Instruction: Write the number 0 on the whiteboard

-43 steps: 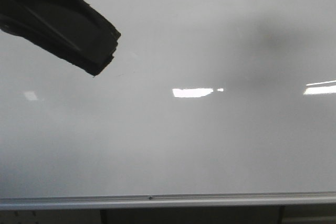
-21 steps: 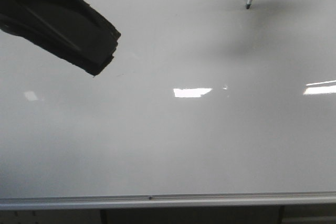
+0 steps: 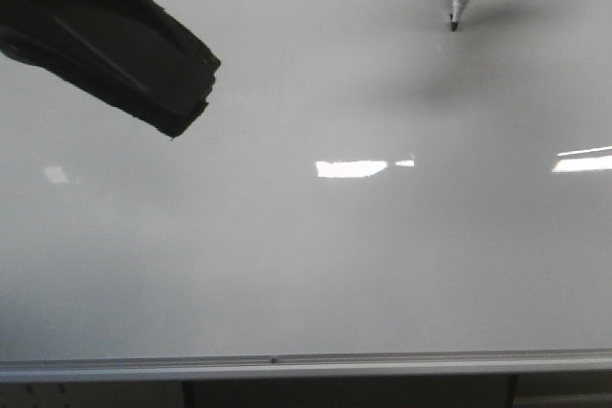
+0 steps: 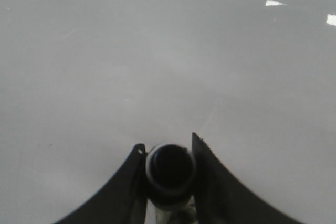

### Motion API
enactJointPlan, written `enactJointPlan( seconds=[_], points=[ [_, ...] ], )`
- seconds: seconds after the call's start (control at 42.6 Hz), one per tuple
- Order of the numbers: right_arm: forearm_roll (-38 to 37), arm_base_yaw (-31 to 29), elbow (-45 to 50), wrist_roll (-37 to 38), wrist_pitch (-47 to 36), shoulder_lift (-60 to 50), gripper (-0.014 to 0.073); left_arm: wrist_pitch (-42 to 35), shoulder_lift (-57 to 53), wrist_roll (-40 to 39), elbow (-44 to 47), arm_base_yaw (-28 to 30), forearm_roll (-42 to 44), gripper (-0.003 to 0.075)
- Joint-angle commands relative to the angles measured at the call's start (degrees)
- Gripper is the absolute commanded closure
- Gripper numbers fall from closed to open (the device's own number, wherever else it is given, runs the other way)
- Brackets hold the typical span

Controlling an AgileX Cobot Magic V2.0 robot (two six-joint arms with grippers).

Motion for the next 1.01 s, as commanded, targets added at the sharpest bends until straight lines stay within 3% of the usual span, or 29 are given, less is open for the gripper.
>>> enactJointPlan(
  seconds=[0.0,0.985],
  points=[
    [1.0,0.0,-2.1,-0.6,-1.9,-1.5,0.0661,0.4,-1.7,0.2,-1.7,-0.5,-3.7,0.074],
    [-6.4,0.0,-1.7,-0.6,-5.2,-0.5,0.0652,0.3,-1.7,0.2,-1.7,-0.5,-3.7,0.074]
  ],
)
